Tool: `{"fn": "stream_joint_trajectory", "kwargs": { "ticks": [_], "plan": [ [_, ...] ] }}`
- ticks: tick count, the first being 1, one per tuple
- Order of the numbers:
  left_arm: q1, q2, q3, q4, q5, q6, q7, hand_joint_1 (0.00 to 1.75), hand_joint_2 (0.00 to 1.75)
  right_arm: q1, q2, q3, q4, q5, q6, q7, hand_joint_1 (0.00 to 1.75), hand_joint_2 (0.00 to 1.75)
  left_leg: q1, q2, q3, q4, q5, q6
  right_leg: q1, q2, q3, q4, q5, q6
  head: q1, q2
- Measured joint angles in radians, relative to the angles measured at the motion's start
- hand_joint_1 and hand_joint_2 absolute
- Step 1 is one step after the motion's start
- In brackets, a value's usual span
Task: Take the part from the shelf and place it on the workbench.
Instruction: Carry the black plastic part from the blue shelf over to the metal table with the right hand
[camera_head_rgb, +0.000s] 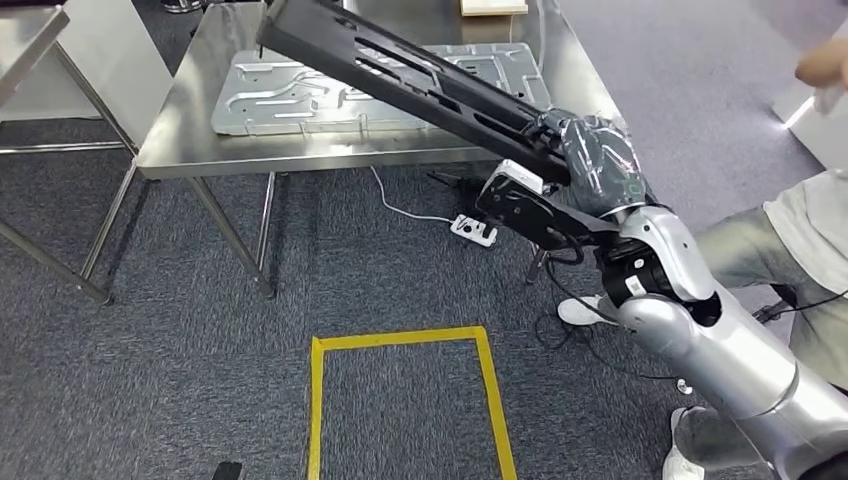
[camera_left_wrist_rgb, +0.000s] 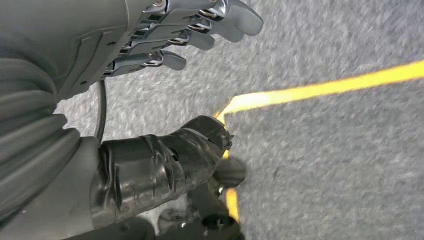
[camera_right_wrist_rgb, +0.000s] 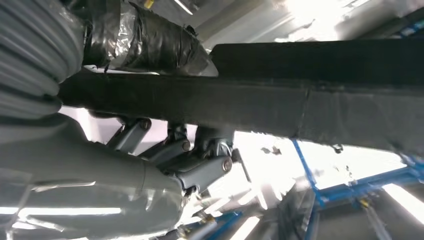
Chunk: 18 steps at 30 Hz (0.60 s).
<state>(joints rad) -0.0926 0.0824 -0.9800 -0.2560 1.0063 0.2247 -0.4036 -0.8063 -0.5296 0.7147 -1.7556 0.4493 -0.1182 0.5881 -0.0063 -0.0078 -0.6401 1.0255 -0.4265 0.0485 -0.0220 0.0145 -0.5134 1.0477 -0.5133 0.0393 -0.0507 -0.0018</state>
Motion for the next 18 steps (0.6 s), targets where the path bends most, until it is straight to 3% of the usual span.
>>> {"fn": "stream_joint_trajectory", "kwargs": {
  "ticks": [2, 4, 6, 7, 10, 11, 12, 15, 16, 18],
  "plan": [
    [-0.002, 0.001, 0.000, 0.000, 0.000, 0.001, -0.002, 0.00, 1.75, 0.002, -0.004, -0.003, 0.000, 0.003, 0.002, -0.001, 1.75, 1.75, 0.000, -0.001, 0.021, -0.007, -0.002, 0.012, -0.002, -0.003, -0.034, 0.071, -0.022, 0.004, 0.004, 0.000],
    [-0.003, 0.001, 0.000, 0.000, 0.001, 0.001, -0.002, 0.00, 1.75, 0.004, -0.006, -0.006, 0.000, 0.010, 0.008, -0.003, 1.75, 1.75, -0.003, -0.001, 0.031, -0.007, -0.013, 0.020, 0.001, -0.003, -0.110, 0.188, -0.068, 0.005, 0.008, 0.000],
    [-0.002, 0.002, 0.000, 0.000, 0.001, 0.000, 0.000, 0.00, 1.75, 0.007, -0.008, -0.007, 0.000, 0.022, 0.018, -0.007, 1.75, 1.75, -0.008, -0.003, 0.044, -0.006, -0.027, 0.023, 0.004, -0.004, -0.175, 0.250, -0.096, 0.003, 0.008, 0.000],
    [-0.002, 0.002, 0.000, 0.000, 0.001, 0.000, 0.001, 0.00, 1.75, 0.009, -0.009, -0.007, 0.000, 0.027, 0.024, -0.009, 1.75, 1.75, -0.009, -0.004, 0.052, -0.005, -0.035, 0.023, 0.005, -0.003, -0.186, 0.235, -0.083, 0.001, 0.008, 0.000],
    [-0.001, 0.001, 0.000, 0.000, 0.002, 0.001, 0.004, 0.00, 1.75, 0.010, -0.010, -0.007, -0.001, 0.036, 0.035, -0.013, 1.75, 1.75, -0.012, -0.009, 0.081, 0.000, -0.063, 0.018, 0.015, -0.004, -0.151, 0.064, 0.048, -0.016, 0.008, 0.000],
    [-0.003, 0.001, 0.000, 0.000, 0.004, 0.001, 0.004, 0.00, 1.75, 0.010, -0.010, -0.007, -0.002, 0.038, 0.037, -0.014, 1.75, 1.75, -0.013, -0.010, 0.087, 0.000, -0.071, 0.014, 0.019, -0.004, -0.139, 0.022, 0.074, -0.021, 0.008, 0.000],
    [-0.003, 0.001, 0.000, 0.000, 0.006, 0.001, 0.004, 0.00, 1.75, 0.011, -0.012, -0.007, -0.003, 0.039, 0.039, -0.015, 1.75, 1.75, -0.013, -0.012, 0.090, 0.000, -0.076, 0.009, 0.022, -0.004, -0.132, -0.002, 0.088, -0.026, 0.008, 0.000],
    [-0.003, 0.003, 0.000, 0.000, 0.011, 0.002, 0.004, 0.00, 1.75, 0.014, -0.015, -0.008, -0.008, 0.040, 0.043, -0.016, 1.75, 1.75, -0.014, -0.012, 0.097, 0.013, -0.080, -0.007, 0.019, -0.004, -0.113, -0.018, 0.092, -0.040, 0.009, 0.000],
    [-0.004, 0.004, 0.000, 0.000, 0.011, 0.002, 0.003, 0.00, 1.75, 0.014, -0.015, -0.009, -0.009, 0.041, 0.044, -0.016, 1.75, 1.75, -0.014, -0.011, 0.088, 0.035, -0.084, -0.012, 0.017, -0.005, -0.105, -0.022, 0.091, -0.045, 0.008, 0.000],
    [-0.007, 0.005, 0.000, 0.000, 0.011, 0.002, 0.003, 0.00, 1.75, 0.013, -0.015, -0.011, -0.012, 0.043, 0.044, -0.016, 1.75, 1.75, -0.007, -0.007, 0.030, 0.129, -0.112, -0.023, 0.015, -0.007, -0.090, -0.028, 0.086, -0.051, 0.005, 0.000]
  ]
}}
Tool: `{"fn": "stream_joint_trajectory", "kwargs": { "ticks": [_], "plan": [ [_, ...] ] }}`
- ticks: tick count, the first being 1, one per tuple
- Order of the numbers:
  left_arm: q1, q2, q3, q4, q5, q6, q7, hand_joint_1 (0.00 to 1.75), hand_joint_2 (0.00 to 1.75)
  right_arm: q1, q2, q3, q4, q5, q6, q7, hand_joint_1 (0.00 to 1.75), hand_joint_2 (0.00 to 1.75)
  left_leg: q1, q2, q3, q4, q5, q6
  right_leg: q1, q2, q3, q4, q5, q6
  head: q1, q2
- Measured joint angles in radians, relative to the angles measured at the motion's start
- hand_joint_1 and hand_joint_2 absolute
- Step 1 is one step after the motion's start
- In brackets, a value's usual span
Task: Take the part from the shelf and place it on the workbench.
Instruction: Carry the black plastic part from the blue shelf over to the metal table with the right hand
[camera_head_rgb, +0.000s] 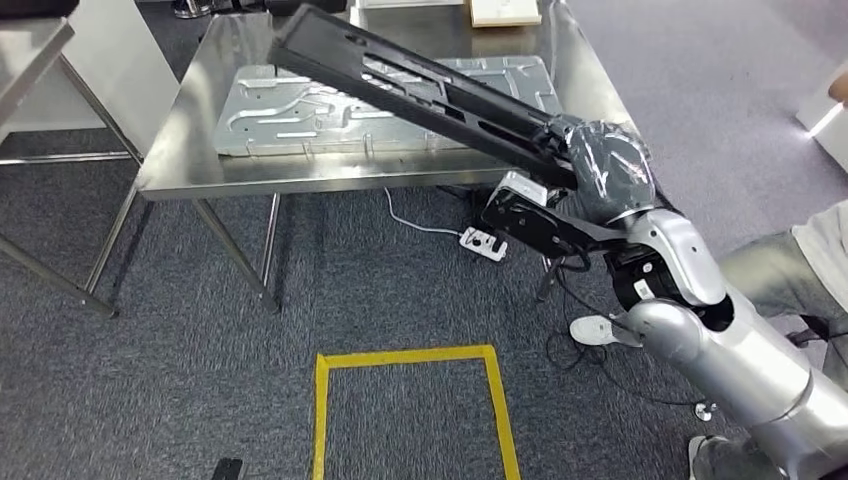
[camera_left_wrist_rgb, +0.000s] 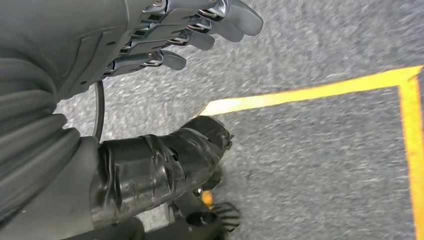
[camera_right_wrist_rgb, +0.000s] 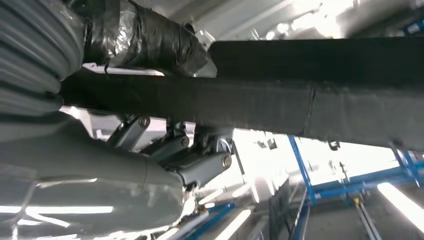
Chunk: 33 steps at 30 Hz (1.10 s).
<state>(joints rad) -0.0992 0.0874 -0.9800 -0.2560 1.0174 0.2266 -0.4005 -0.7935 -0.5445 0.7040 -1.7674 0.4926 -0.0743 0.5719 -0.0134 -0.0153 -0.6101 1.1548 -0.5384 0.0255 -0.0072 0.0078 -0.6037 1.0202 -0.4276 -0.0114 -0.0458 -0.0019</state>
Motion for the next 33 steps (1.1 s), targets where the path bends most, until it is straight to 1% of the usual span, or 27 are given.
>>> {"fn": "stream_joint_trajectory", "kwargs": {
  "ticks": [2, 3, 4, 5, 7, 8, 9, 11, 13, 14, 15, 17, 18, 19, 20, 21, 22, 23, 24, 25, 27, 28, 29, 30, 31, 32, 33],
  "plan": [
    [-0.001, 0.000, 0.000, 0.000, 0.000, 0.000, 0.000, 0.00, 1.75, 0.002, 0.000, -0.001, -0.001, 0.001, 0.000, 0.000, 1.75, 1.75, 0.010, 0.002, -0.083, 0.114, -0.044, -0.014, -0.001, -0.001, 0.010, -0.001, -0.011, -0.001, -0.002, 0.000],
    [0.001, 0.000, 0.000, 0.000, 0.000, 0.000, 0.000, 0.00, 1.75, 0.004, 0.000, -0.001, -0.001, 0.002, 0.001, 0.000, 1.75, 1.75, 0.014, 0.003, -0.112, 0.140, -0.054, -0.019, -0.001, 0.000, 0.017, -0.001, -0.018, 0.000, -0.002, 0.000],
    [0.003, 0.000, 0.000, 0.000, 0.000, 0.001, 0.000, 0.00, 1.75, 0.006, 0.000, -0.001, -0.001, 0.003, 0.001, 0.000, 1.75, 1.75, 0.018, 0.004, -0.125, 0.134, -0.046, -0.022, -0.002, 0.001, 0.026, -0.001, -0.026, 0.001, -0.002, 0.000],
    [0.005, 0.001, 0.000, 0.000, 0.000, 0.001, 0.001, 0.00, 1.75, 0.007, 0.000, -0.001, -0.002, 0.004, 0.002, 0.000, 1.75, 1.75, 0.022, 0.005, -0.121, 0.095, -0.016, -0.023, -0.003, 0.001, 0.038, -0.001, -0.034, 0.004, -0.002, 0.000],
    [0.006, 0.003, 0.000, 0.000, 0.000, 0.002, 0.004, 0.00, 1.75, 0.008, -0.001, -0.001, -0.001, 0.010, 0.006, 0.002, 1.75, 1.75, 0.024, 0.009, -0.085, -0.033, 0.077, -0.023, -0.004, 0.001, 0.059, 0.000, -0.052, 0.012, -0.001, 0.000],
    [0.006, 0.004, 0.000, 0.000, 0.000, 0.002, 0.006, 0.00, 1.75, 0.008, -0.001, -0.001, -0.001, 0.013, 0.008, 0.003, 1.75, 1.75, 0.023, 0.010, -0.069, -0.083, 0.103, -0.021, -0.004, 0.002, 0.067, -0.001, -0.060, 0.018, -0.001, 0.000],
    [0.006, 0.005, 0.000, 0.000, 0.000, 0.002, 0.008, 0.00, 1.75, 0.010, -0.002, -0.002, -0.001, 0.014, 0.010, 0.004, 1.75, 1.75, 0.020, 0.012, -0.059, -0.115, 0.119, -0.018, -0.004, 0.002, 0.072, -0.002, -0.066, 0.024, 0.000, 0.000],
    [0.006, 0.007, 0.000, 0.000, 0.000, 0.003, 0.012, 0.00, 1.75, 0.015, -0.004, -0.002, -0.001, 0.016, 0.013, 0.004, 1.75, 1.75, 0.016, 0.011, -0.047, -0.131, 0.115, -0.002, -0.005, 0.004, 0.080, 0.001, -0.069, 0.039, 0.000, 0.000],
    [0.005, 0.011, 0.000, 0.000, -0.001, 0.006, 0.013, 0.00, 1.75, 0.023, -0.007, -0.003, 0.000, 0.021, 0.015, 0.002, 1.75, 1.75, 0.015, 0.010, -0.027, -0.139, 0.119, 0.015, -0.008, 0.002, 0.078, 0.027, -0.079, 0.048, 0.002, 0.000],
    [0.005, 0.013, 0.000, 0.000, -0.001, 0.007, 0.013, 0.00, 1.75, 0.025, -0.009, -0.004, 0.000, 0.025, 0.015, 0.002, 1.75, 1.75, 0.014, 0.009, -0.016, -0.141, 0.117, 0.022, -0.010, 0.001, 0.064, 0.061, -0.093, 0.049, 0.003, 0.000],
    [0.004, 0.016, 0.000, 0.000, -0.001, 0.008, 0.013, 0.00, 1.75, 0.027, -0.011, -0.005, 0.001, 0.028, 0.016, 0.001, 1.75, 1.75, 0.013, 0.008, -0.007, -0.142, 0.113, 0.027, -0.010, 0.001, 0.034, 0.114, -0.112, 0.049, 0.004, 0.000],
    [0.004, 0.020, 0.000, 0.000, 0.004, 0.010, 0.010, 0.00, 1.75, 0.033, -0.013, -0.006, 0.002, 0.035, 0.017, 0.002, 1.75, 1.75, 0.009, 0.008, 0.005, -0.142, 0.100, 0.033, -0.010, 0.001, -0.048, 0.233, -0.157, 0.049, 0.005, 0.000],
    [0.004, 0.022, 0.000, 0.000, 0.010, 0.011, 0.007, 0.00, 1.75, 0.038, -0.013, -0.006, 0.003, 0.039, 0.017, 0.002, 1.75, 1.75, 0.007, 0.007, 0.013, -0.141, 0.092, 0.034, -0.009, 0.000, -0.082, 0.269, -0.172, 0.049, 0.005, 0.000],
    [0.005, 0.023, 0.000, 0.000, 0.016, 0.012, 0.004, 0.00, 1.75, 0.044, -0.013, -0.006, 0.004, 0.045, 0.018, 0.003, 1.75, 1.75, 0.005, 0.007, 0.023, -0.140, 0.083, 0.034, -0.009, 0.000, -0.101, 0.273, -0.172, 0.048, 0.005, 0.000],
    [0.006, 0.024, 0.000, 0.000, 0.022, 0.013, 0.001, 0.00, 1.75, 0.049, -0.014, -0.006, 0.004, 0.052, 0.018, 0.004, 1.75, 1.75, 0.004, 0.006, 0.036, -0.139, 0.072, 0.033, -0.008, 0.000, -0.105, 0.245, -0.152, 0.047, 0.005, 0.000],
    [0.006, 0.024, 0.000, 0.000, 0.026, 0.013, -0.001, 0.00, 1.75, 0.053, -0.014, -0.006, 0.004, 0.059, 0.018, 0.005, 1.75, 1.75, 0.003, 0.005, 0.050, -0.138, 0.060, 0.032, -0.006, 0.000, -0.097, 0.189, -0.107, 0.043, 0.005, 0.000],
    [0.006, 0.024, 0.000, 0.000, 0.028, 0.013, -0.003, 0.00, 1.75, 0.055, -0.014, -0.006, 0.004, 0.064, 0.018, 0.005, 1.75, 1.75, 0.003, 0.004, 0.062, -0.135, 0.049, 0.030, -0.003, 0.001, -0.086, 0.125, -0.050, 0.038, 0.005, 0.000],
    [0.006, 0.024, 0.000, 0.000, 0.029, 0.013, -0.004, 0.00, 1.75, 0.056, -0.014, -0.007, 0.005, 0.068, 0.019, 0.006, 1.75, 1.75, 0.002, 0.002, 0.070, -0.133, 0.038, 0.026, 0.001, 0.000, -0.078, 0.073, -0.008, 0.033, 0.006, 0.000],
    [0.004, 0.025, 0.000, 0.000, 0.029, 0.013, -0.004, 0.00, 1.75, 0.058, -0.015, -0.008, 0.004, 0.071, 0.020, 0.006, 1.75, 1.75, 0.001, 0.001, 0.074, -0.133, 0.030, 0.021, 0.005, 0.001, -0.071, 0.038, 0.024, 0.028, 0.006, 0.000],
    [0.003, 0.025, 0.000, 0.000, 0.029, 0.013, -0.004, 0.00, 1.75, 0.060, -0.016, -0.008, 0.004, 0.073, 0.022, 0.006, 1.75, 1.75, 0.001, 0.000, 0.077, -0.131, 0.025, 0.016, 0.008, 0.001, -0.069, 0.023, 0.033, 0.022, 0.007, 0.000],
    [0.001, 0.027, 0.000, 0.000, 0.028, 0.014, -0.004, 0.00, 1.75, 0.065, -0.018, -0.010, 0.003, 0.077, 0.023, 0.008, 1.75, 1.75, 0.000, 0.000, 0.079, -0.126, 0.020, 0.005, 0.007, 0.002, -0.054, 0.017, 0.026, 0.011, 0.007, 0.000],
    [0.001, 0.029, 0.000, 0.000, 0.028, 0.014, -0.004, 0.00, 1.75, 0.066, -0.018, -0.011, 0.002, 0.078, 0.023, 0.009, 1.75, 1.75, 0.001, 0.001, 0.075, -0.110, 0.019, 0.001, 0.004, 0.002, -0.044, 0.012, 0.021, 0.005, 0.008, 0.000],
    [0.001, 0.029, 0.001, 0.000, 0.028, 0.014, -0.003, 0.00, 1.75, 0.067, -0.019, -0.013, 0.001, 0.078, 0.023, 0.010, 1.75, 1.75, 0.002, 0.002, 0.061, -0.080, 0.015, -0.004, 0.003, 0.002, -0.032, 0.008, 0.017, 0.000, 0.006, 0.000],
    [-0.001, 0.030, 0.001, 0.000, 0.028, 0.014, -0.003, 0.00, 1.75, 0.067, -0.019, -0.015, 0.001, 0.078, 0.023, 0.011, 1.75, 1.75, 0.004, 0.003, 0.032, -0.032, 0.007, -0.009, 0.001, 0.001, -0.020, 0.004, 0.011, -0.003, 0.006, 0.000],
    [-0.001, 0.030, 0.001, 0.000, 0.027, 0.014, -0.003, 0.00, 1.75, 0.067, -0.019, -0.018, 0.001, 0.078, 0.023, 0.012, 1.75, 1.75, 0.006, 0.004, -0.006, 0.029, -0.009, -0.015, 0.002, 0.000, -0.009, 0.002, 0.003, -0.006, 0.005, 0.000],
    [-0.002, 0.030, 0.001, 0.000, 0.027, 0.014, -0.003, 0.00, 1.75, 0.068, -0.019, -0.019, 0.001, 0.078, 0.023, 0.012, 1.75, 1.75, 0.010, 0.005, -0.050, 0.086, -0.031, -0.021, 0.002, 0.000, 0.001, 0.002, -0.006, -0.007, 0.005, 0.000],
    [-0.001, 0.031, 0.001, 0.000, 0.027, 0.014, -0.002, 0.00, 1.75, 0.070, -0.019, -0.020, 0.001, 0.078, 0.024, 0.012, 1.75, 1.75, 0.013, 0.005, -0.088, 0.127, -0.051, -0.025, 0.001, 0.001, 0.012, 0.002, -0.015, -0.007, 0.005, 0.000]
  ]
}}
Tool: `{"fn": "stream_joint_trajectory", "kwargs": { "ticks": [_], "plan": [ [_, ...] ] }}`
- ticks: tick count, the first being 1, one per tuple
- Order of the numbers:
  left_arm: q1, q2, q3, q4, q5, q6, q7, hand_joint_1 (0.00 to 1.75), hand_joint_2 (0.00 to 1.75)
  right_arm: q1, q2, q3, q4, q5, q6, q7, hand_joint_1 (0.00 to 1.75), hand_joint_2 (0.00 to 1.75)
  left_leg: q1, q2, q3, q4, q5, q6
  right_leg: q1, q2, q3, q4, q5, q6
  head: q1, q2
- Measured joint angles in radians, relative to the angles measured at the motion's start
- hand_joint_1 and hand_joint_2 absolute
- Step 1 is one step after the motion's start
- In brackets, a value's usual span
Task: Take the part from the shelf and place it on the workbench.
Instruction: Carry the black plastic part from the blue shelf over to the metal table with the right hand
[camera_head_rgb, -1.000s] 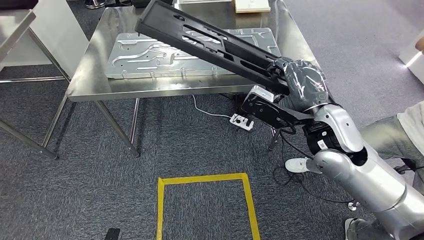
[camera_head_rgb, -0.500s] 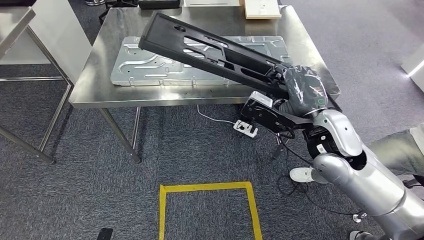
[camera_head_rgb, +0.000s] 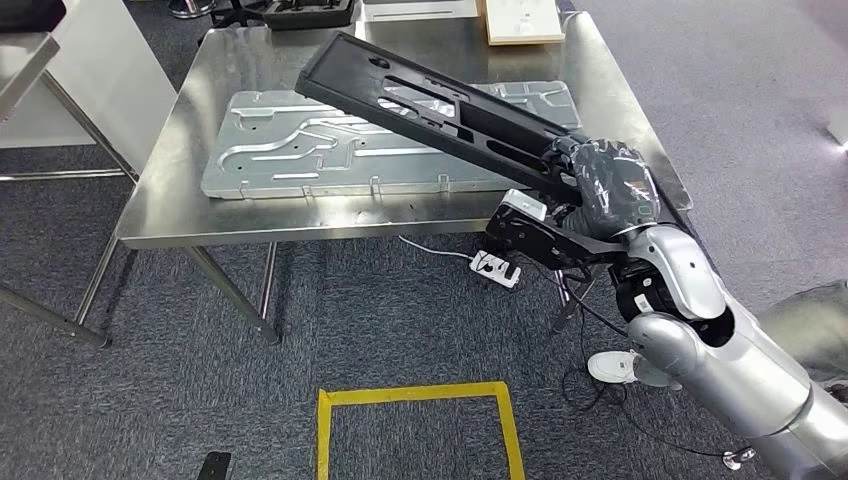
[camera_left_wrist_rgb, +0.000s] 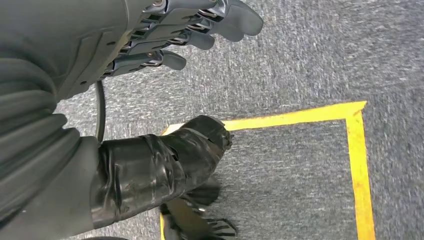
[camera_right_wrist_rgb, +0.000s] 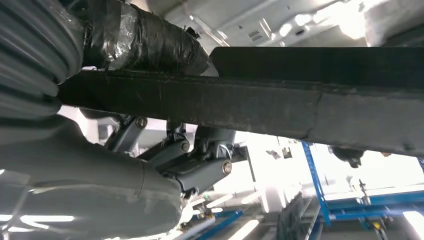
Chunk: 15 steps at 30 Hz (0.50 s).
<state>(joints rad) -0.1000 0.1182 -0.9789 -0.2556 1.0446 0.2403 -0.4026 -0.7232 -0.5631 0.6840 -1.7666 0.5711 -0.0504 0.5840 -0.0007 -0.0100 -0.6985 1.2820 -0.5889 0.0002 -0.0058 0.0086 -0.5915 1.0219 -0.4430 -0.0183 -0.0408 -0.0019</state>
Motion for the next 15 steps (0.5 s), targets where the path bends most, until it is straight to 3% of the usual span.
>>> {"fn": "stream_joint_trajectory", "kwargs": {
  "ticks": [1, 2, 3, 5, 6, 7, 10, 11, 13, 15],
  "plan": [
    [0.002, 0.000, 0.000, 0.000, 0.000, 0.000, 0.001, 0.00, 1.75, 0.003, 0.000, 0.000, 0.000, 0.000, 0.000, 0.000, 1.75, 1.75, 0.003, 0.001, -0.026, 0.012, -0.009, -0.003, 0.000, 0.001, 0.013, 0.000, -0.011, 0.001, 0.000, 0.000],
    [0.004, 0.000, 0.000, 0.000, 0.000, 0.000, 0.001, 0.00, 1.75, 0.007, 0.000, 0.000, 0.000, 0.000, 0.001, 0.000, 1.75, 1.75, 0.005, 0.001, -0.036, -0.007, 0.002, -0.005, 0.000, 0.002, 0.029, 0.000, -0.022, 0.003, 0.000, 0.000],
    [0.005, 0.000, 0.000, 0.000, 0.000, 0.000, 0.002, 0.00, 1.75, 0.011, 0.000, -0.001, 0.000, 0.000, 0.001, 0.000, 1.75, 1.75, 0.007, 0.002, -0.032, -0.055, 0.037, -0.005, -0.001, 0.003, 0.046, 0.000, -0.035, 0.005, 0.000, 0.000],
    [0.008, 0.000, 0.000, 0.000, 0.000, 0.000, 0.007, 0.00, 1.75, 0.017, 0.000, -0.002, 0.000, -0.002, 0.000, -0.003, 1.75, 1.75, 0.007, 0.003, -0.012, -0.180, 0.147, 0.000, -0.001, 0.003, 0.073, 0.001, -0.060, 0.013, 0.000, 0.000],
    [0.008, 0.000, 0.000, 0.000, 0.000, 0.000, 0.010, 0.00, 1.75, 0.019, 0.000, -0.003, 0.000, -0.003, 0.000, -0.005, 1.75, 1.75, 0.004, 0.004, -0.002, -0.224, 0.187, 0.005, -0.001, 0.004, 0.081, 0.001, -0.071, 0.019, 0.000, 0.000],
    [0.009, 0.000, 0.000, 0.000, 0.001, 0.000, 0.012, 0.00, 1.75, 0.023, 0.000, -0.005, 0.000, -0.004, -0.001, -0.008, 1.75, 1.75, 0.001, 0.004, 0.004, -0.249, 0.209, 0.012, -0.001, 0.006, 0.087, 0.001, -0.078, 0.026, 0.000, 0.000],
    [0.006, 0.000, 0.000, 0.000, 0.000, 0.001, 0.015, 0.00, 1.75, 0.033, -0.002, -0.010, -0.004, -0.005, -0.002, -0.012, 1.75, 1.75, -0.004, 0.004, 0.028, -0.267, 0.202, 0.037, -0.004, 0.005, 0.098, 0.010, -0.080, 0.043, 0.001, 0.000],
    [0.005, 0.000, 0.000, 0.000, 0.000, 0.002, 0.015, 0.00, 1.75, 0.034, -0.002, -0.013, -0.005, -0.005, -0.002, -0.013, 1.75, 1.75, -0.004, 0.004, 0.040, -0.272, 0.198, 0.044, -0.004, 0.004, 0.086, 0.036, -0.082, 0.046, 0.002, 0.000],
    [0.005, 0.002, 0.000, 0.000, 0.000, 0.002, 0.015, 0.00, 1.75, 0.037, -0.003, -0.018, -0.006, -0.005, 0.000, -0.013, 1.75, 1.75, -0.005, 0.003, 0.061, -0.278, 0.185, 0.055, -0.006, 0.001, 0.020, 0.143, -0.104, 0.049, 0.004, 0.000],
    [0.005, 0.003, 0.000, 0.000, -0.001, 0.003, 0.016, 0.00, 1.75, 0.044, -0.004, -0.020, -0.006, -0.005, 0.003, -0.014, 1.75, 1.75, -0.008, 0.003, 0.082, -0.278, 0.167, 0.061, -0.005, 0.001, -0.067, 0.253, -0.155, 0.050, 0.004, 0.000]
  ]
}}
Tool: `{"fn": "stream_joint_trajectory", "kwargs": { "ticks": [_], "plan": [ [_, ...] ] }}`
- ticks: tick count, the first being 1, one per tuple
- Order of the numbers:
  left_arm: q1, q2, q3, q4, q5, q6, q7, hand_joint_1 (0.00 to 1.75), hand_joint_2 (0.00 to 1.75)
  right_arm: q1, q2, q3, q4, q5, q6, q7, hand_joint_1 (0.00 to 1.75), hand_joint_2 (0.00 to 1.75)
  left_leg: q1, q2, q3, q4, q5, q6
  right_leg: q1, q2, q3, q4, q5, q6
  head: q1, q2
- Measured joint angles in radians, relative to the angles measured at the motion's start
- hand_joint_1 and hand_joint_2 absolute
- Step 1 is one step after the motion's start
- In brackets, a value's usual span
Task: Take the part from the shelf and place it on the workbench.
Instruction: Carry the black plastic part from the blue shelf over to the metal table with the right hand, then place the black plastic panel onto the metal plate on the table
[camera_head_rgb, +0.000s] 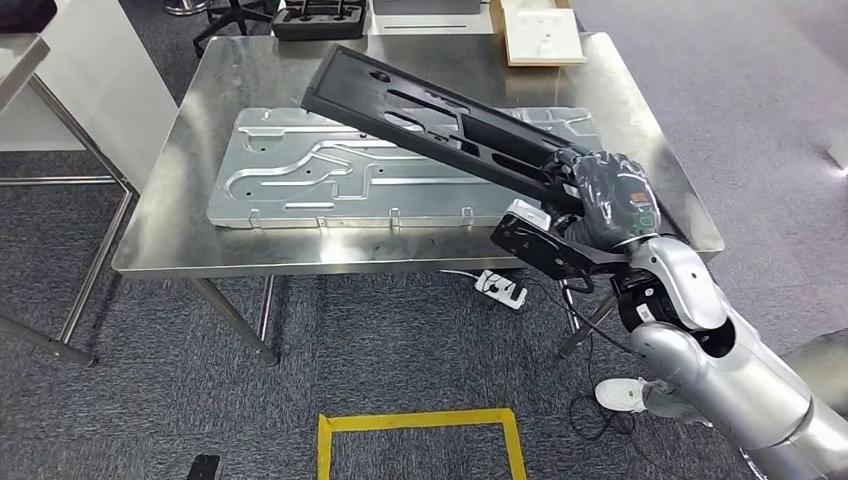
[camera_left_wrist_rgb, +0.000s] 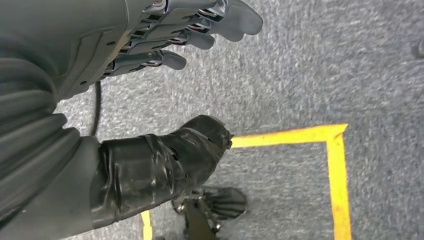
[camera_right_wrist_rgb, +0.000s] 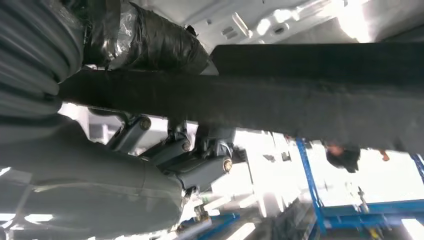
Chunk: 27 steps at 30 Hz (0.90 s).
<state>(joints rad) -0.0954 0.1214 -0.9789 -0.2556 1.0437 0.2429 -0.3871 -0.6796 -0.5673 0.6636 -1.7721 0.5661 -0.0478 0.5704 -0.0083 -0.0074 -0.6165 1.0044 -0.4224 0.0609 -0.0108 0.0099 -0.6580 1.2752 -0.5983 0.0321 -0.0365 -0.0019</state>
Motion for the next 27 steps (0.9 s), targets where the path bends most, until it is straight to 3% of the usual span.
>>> {"fn": "stream_joint_trajectory", "kwargs": {
  "ticks": [1, 2, 3, 6, 7, 8, 11, 13, 15, 16, 17, 18, 20, 22, 25, 27],
  "plan": [
    [0.000, 0.001, 0.000, 0.000, 0.000, 0.000, 0.000, 0.00, 1.75, 0.005, -0.001, 0.000, 0.000, 0.000, 0.003, -0.001, 1.75, 1.75, -0.002, -0.001, 0.013, 0.000, -0.011, 0.001, 0.000, 0.000, -0.030, 0.022, -0.019, 0.000, 0.000, 0.000],
    [0.000, 0.001, 0.000, 0.000, 0.000, 0.000, 0.001, 0.00, 1.75, 0.010, -0.002, 0.000, 0.000, 0.000, 0.006, -0.001, 1.75, 1.75, -0.003, -0.003, 0.027, 0.000, -0.022, 0.002, 0.001, 0.000, -0.046, 0.013, -0.020, -0.002, 0.000, 0.000],
    [0.000, 0.001, 0.000, 0.000, 0.000, 0.000, 0.002, 0.00, 1.75, 0.013, -0.004, -0.001, 0.000, -0.001, 0.011, -0.002, 1.75, 1.75, -0.004, -0.004, 0.044, 0.001, -0.034, 0.001, 0.001, 0.000, -0.047, -0.026, 0.005, -0.004, 0.000, 0.000],
    [-0.001, 0.001, 0.000, 0.000, 0.000, 0.000, 0.005, 0.00, 1.75, 0.016, -0.012, -0.006, 0.000, -0.008, 0.029, -0.003, 1.75, 1.75, -0.008, -0.009, 0.079, 0.006, -0.070, -0.005, 0.011, 0.000, -0.024, -0.202, 0.175, -0.021, 0.000, 0.000],
    [-0.003, 0.000, 0.000, 0.000, 0.000, 0.000, 0.007, 0.00, 1.75, 0.017, -0.015, -0.009, -0.001, -0.010, 0.033, -0.003, 1.75, 1.75, -0.008, -0.010, 0.084, 0.006, -0.080, -0.010, 0.015, 0.000, -0.020, -0.234, 0.212, -0.027, 0.000, 0.000],
    [-0.004, 0.000, 0.000, 0.000, 0.000, 0.000, 0.009, 0.00, 1.75, 0.018, -0.019, -0.012, -0.001, -0.011, 0.036, -0.002, 1.75, 1.75, -0.009, -0.012, 0.089, 0.008, -0.084, -0.015, 0.017, 0.001, -0.019, -0.249, 0.224, -0.032, 0.000, 0.000],
    [-0.005, 0.001, 0.000, 0.000, 0.000, 0.001, 0.012, 0.00, 1.75, 0.021, -0.025, -0.019, -0.004, -0.012, 0.038, 0.001, 1.75, 1.75, -0.008, -0.011, 0.080, 0.040, -0.087, -0.028, 0.013, 0.001, 0.005, -0.264, 0.221, -0.047, -0.001, 0.000],
    [-0.006, 0.002, 0.000, 0.000, 0.000, 0.002, 0.013, 0.00, 1.75, 0.022, -0.028, -0.023, -0.005, -0.012, 0.041, 0.003, 1.75, 1.75, -0.003, -0.008, 0.023, 0.138, -0.109, -0.040, 0.010, 0.000, 0.025, -0.270, 0.210, -0.056, -0.002, 0.000],
    [-0.005, 0.002, 0.000, 0.000, 0.001, 0.002, 0.015, 0.00, 1.75, 0.027, -0.030, -0.026, -0.005, -0.014, 0.045, 0.004, 1.75, 1.75, 0.005, -0.007, -0.057, 0.254, -0.155, -0.054, 0.009, 0.000, 0.041, -0.271, 0.194, -0.059, -0.002, 0.000],
    [-0.003, 0.002, 0.000, 0.000, 0.001, 0.002, 0.016, 0.00, 1.75, 0.032, -0.030, -0.026, -0.004, -0.016, 0.048, 0.004, 1.75, 1.75, 0.011, -0.006, -0.087, 0.283, -0.171, -0.060, 0.009, 0.000, 0.051, -0.271, 0.185, -0.059, -0.002, 0.000],
    [-0.002, 0.002, 0.000, 0.000, 0.001, 0.002, 0.016, 0.00, 1.75, 0.037, -0.031, -0.027, -0.004, -0.019, 0.051, 0.004, 1.75, 1.75, 0.016, -0.005, -0.102, 0.281, -0.169, -0.065, 0.008, 0.001, 0.061, -0.271, 0.176, -0.057, -0.002, 0.000],
    [-0.001, 0.002, 0.000, 0.000, 0.001, 0.002, 0.017, 0.00, 1.75, 0.042, -0.032, -0.028, -0.003, -0.021, 0.053, 0.004, 1.75, 1.75, 0.020, -0.004, -0.101, 0.246, -0.143, -0.069, 0.006, 0.001, 0.074, -0.270, 0.167, -0.055, -0.002, 0.000],
    [0.000, 0.002, 0.000, 0.000, 0.002, 0.002, 0.017, 0.00, 1.75, 0.047, -0.034, -0.030, -0.002, -0.026, 0.056, 0.004, 1.75, 1.75, 0.028, 0.000, -0.069, 0.115, -0.044, -0.074, 0.004, 0.002, 0.099, -0.268, 0.146, -0.046, -0.002, 0.000],
    [0.000, 0.002, 0.000, 0.000, 0.002, 0.002, 0.017, 0.00, 1.75, 0.048, -0.035, -0.032, -0.001, -0.029, 0.058, 0.004, 1.75, 1.75, 0.025, 0.001, -0.044, 0.024, 0.010, -0.067, 0.002, 0.003, 0.110, -0.265, 0.128, -0.032, -0.002, 0.000],
    [-0.001, 0.002, 0.000, 0.000, 0.002, 0.002, 0.017, 0.00, 1.75, 0.054, -0.040, -0.035, 0.000, -0.030, 0.059, 0.004, 1.75, 1.75, 0.019, 0.000, -0.027, 0.005, 0.010, -0.041, 0.000, 0.003, 0.116, -0.258, 0.115, -0.013, 0.000, 0.000],
    [-0.001, 0.002, 0.000, 0.000, 0.002, 0.002, 0.017, 0.00, 1.75, 0.057, -0.043, -0.037, 0.001, -0.030, 0.062, 0.004, 1.75, 1.75, 0.018, 0.000, -0.008, -0.001, 0.005, -0.027, -0.004, 0.000, 0.104, -0.218, 0.102, -0.007, 0.001, 0.000]
  ]
}}
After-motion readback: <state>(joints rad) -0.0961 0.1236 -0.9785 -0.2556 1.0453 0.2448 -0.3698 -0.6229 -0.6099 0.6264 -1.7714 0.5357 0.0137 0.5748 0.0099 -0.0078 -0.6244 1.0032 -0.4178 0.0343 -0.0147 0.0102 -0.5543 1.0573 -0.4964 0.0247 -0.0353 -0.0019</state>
